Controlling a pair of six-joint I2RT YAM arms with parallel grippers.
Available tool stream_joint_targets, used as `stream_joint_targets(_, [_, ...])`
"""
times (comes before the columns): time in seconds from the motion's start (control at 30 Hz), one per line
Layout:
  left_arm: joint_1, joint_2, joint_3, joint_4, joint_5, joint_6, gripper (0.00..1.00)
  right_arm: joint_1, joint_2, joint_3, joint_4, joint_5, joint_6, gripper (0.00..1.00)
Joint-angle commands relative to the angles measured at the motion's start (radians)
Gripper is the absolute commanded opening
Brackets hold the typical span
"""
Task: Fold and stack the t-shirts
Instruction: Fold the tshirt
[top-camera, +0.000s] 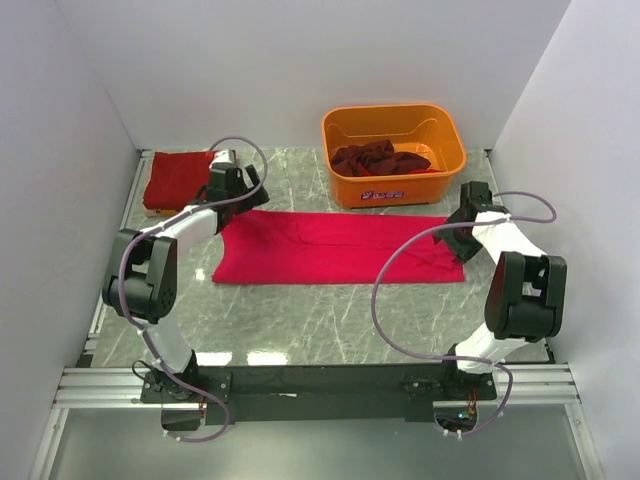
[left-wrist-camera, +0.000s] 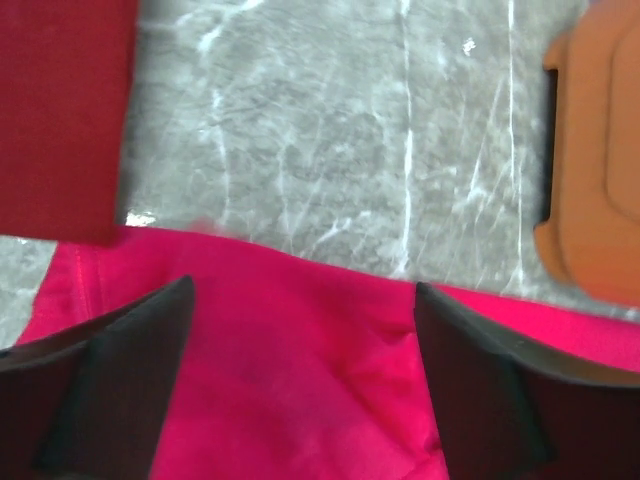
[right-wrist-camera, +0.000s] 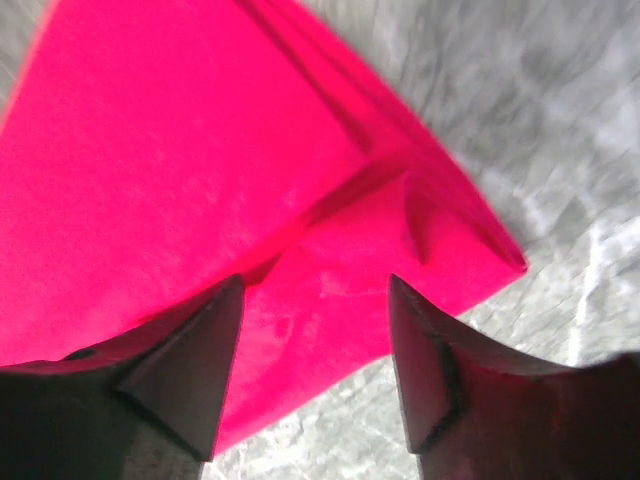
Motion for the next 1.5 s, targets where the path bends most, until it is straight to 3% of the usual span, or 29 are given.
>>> stream_joint_targets(0.0, [0.011,-0.015,0.046,-0.019,-0.033,-0.012,1.00,-0.006,-0.047,0.071,0.026,0.099,-0.038,0.70])
stream_joint_targets(0.17, [0.011,-0.073,0.025,-0.022,0.042,-0.060,0.99,0.063,-0.136,0.031,0.008,-0.011,-0.181,0.76])
stream_joint_targets(0.37, [0.008,-0.179,-0.102,0.015,0.170,-0.140,0.99,0.291,-0.139,-0.072,0.080,-0.145,-0.154,0.79])
stream_joint_targets(0.5, [-0.015,-0.213,-0.187,0.044,0.216,-0.172,0.99,0.327,-0.085,-0.095,0.155,-0.174,-0.120,0.79])
stream_joint_targets(0.73, [-0.028,-0.176,-0.263,0.037,0.222,-0.187,0.99,0.312,0.057,-0.035,0.192,-0.008,-0.144,0.79])
stream_joint_targets(0.97, [-0.028,-0.152,-0.317,-0.003,0.162,-0.183,0.99,0.232,0.041,-0.032,0.314,0.206,-0.159,0.80])
stream_joint_targets(1.17, [-0.023,-0.170,-0.363,-0.016,0.122,-0.175,0.99,0.088,0.086,0.031,0.334,0.197,-0.198,0.80])
stream_joint_targets(1.33, [-0.023,-0.185,-0.360,-0.003,0.145,-0.172,0.99,0.079,0.030,0.045,0.348,0.173,-0.245,0.80])
stream_joint_targets(1.47, [-0.023,-0.167,-0.329,0.004,0.154,-0.174,0.99,0.083,-0.024,0.000,0.345,0.044,-0.222,0.80])
